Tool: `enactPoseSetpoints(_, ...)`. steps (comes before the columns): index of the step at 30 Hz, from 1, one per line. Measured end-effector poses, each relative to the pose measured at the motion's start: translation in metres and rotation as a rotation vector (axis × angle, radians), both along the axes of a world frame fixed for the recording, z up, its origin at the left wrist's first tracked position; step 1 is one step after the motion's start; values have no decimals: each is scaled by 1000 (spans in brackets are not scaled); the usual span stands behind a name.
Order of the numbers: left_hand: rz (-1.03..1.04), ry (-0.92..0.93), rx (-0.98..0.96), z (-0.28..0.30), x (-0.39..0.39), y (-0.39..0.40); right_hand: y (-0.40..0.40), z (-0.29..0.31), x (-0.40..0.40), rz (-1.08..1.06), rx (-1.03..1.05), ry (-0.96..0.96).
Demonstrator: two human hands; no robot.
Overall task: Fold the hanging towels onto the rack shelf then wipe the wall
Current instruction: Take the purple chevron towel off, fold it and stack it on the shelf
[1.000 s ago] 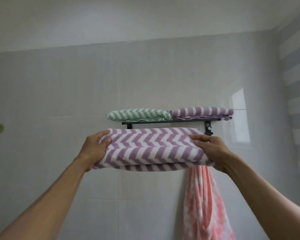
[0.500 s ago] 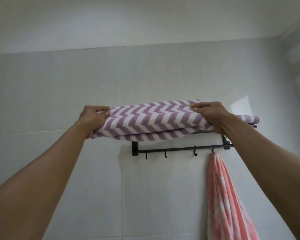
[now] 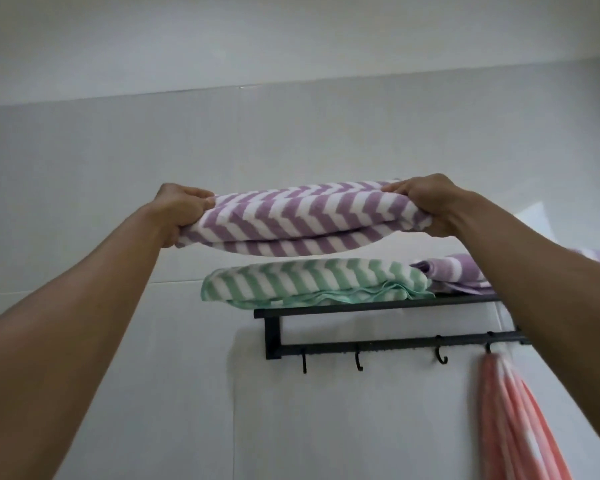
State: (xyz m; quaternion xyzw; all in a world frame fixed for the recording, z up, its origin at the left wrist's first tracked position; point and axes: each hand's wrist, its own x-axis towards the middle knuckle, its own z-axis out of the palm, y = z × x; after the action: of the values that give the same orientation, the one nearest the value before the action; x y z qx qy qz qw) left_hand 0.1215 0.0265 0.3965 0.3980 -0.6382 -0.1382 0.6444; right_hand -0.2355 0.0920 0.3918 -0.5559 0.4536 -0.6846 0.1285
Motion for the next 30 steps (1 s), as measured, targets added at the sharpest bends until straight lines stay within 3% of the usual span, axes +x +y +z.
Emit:
enactPoseSetpoints(8,104,-163,239,21,-16,-62,-66,16,-19,-49,111,-42)
enactPoseSetpoints(12,79,-181,393,5,-16,-95,-83,3,-27,-10,266,-41)
enactPoseSetpoints(17,4,-214,447,-7,-10,-107,-90,0,-29,-3,348,-36)
enactPoseSetpoints(20,-32,-218,435,-7,-12,-100,-88,2,-26,-81,358,44)
enactPoseSetpoints(23,-32,-217,451,0,-7,-89,-77,5,-21,-334,365,279)
enactPoseSetpoints(25,35,-263,388,5,-6,-80,-69,10,-18,-634,243,475)
enactPoseSetpoints(27,105,-305,192,9,-13,-71,-61,14,-14,-824,43,555)
enactPoseSetpoints(30,64,-381,-104,7,-32,-61,-61,13,7,-783,-93,779)
